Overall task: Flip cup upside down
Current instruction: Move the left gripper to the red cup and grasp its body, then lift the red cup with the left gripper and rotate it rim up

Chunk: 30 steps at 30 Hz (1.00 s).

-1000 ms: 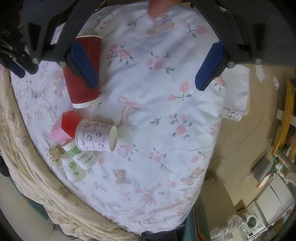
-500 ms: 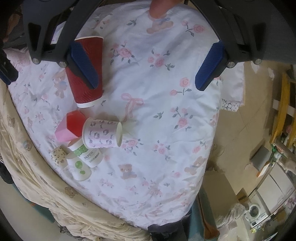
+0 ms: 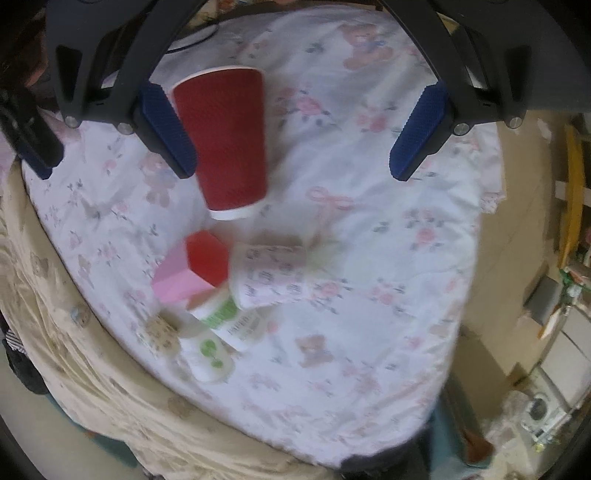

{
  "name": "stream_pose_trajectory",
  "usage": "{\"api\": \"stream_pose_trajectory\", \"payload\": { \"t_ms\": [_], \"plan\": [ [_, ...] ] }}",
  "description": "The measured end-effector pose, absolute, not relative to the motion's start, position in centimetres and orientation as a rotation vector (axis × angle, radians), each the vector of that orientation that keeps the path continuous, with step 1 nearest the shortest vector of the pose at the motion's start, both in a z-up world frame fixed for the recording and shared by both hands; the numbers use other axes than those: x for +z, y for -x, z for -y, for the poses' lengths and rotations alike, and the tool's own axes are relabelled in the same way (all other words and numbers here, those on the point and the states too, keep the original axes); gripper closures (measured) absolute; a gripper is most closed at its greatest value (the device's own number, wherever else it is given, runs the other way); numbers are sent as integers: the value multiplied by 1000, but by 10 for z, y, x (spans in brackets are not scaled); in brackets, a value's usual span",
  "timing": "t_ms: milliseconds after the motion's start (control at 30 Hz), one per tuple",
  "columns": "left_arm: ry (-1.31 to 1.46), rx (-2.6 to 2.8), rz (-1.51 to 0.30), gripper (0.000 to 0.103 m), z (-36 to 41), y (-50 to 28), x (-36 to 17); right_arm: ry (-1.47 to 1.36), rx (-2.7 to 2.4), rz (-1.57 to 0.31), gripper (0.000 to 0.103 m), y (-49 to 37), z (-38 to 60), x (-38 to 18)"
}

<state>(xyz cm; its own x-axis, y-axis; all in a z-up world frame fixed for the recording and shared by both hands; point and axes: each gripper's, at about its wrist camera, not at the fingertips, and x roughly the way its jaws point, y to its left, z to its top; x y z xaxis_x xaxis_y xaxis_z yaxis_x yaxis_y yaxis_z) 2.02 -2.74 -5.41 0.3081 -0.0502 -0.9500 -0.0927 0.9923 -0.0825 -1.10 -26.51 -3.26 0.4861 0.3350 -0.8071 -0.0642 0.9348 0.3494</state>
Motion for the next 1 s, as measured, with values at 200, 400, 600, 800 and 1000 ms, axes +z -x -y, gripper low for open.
{"api": "stream_pose_trajectory", "payload": {
  "t_ms": [200,400,600,800,1000],
  "plan": [
    [165,-39,-1441,11,64,-46,-89,-285,164,-1079,19,9,280,-42],
    [170,-19,-1569,16,82,-66,-126,-320,135,-1082,19,6,291,-42],
    [174,-8,-1613,35,84,-66,-143,-374,130,-1099,18,3,300,-46],
    [212,-35,-1573,39,75,-62,-129,-397,185,-1097,18,2,295,-45],
    [274,-94,-1461,40,49,-49,-90,-410,221,-1123,18,1,289,-50]
  ]
}}
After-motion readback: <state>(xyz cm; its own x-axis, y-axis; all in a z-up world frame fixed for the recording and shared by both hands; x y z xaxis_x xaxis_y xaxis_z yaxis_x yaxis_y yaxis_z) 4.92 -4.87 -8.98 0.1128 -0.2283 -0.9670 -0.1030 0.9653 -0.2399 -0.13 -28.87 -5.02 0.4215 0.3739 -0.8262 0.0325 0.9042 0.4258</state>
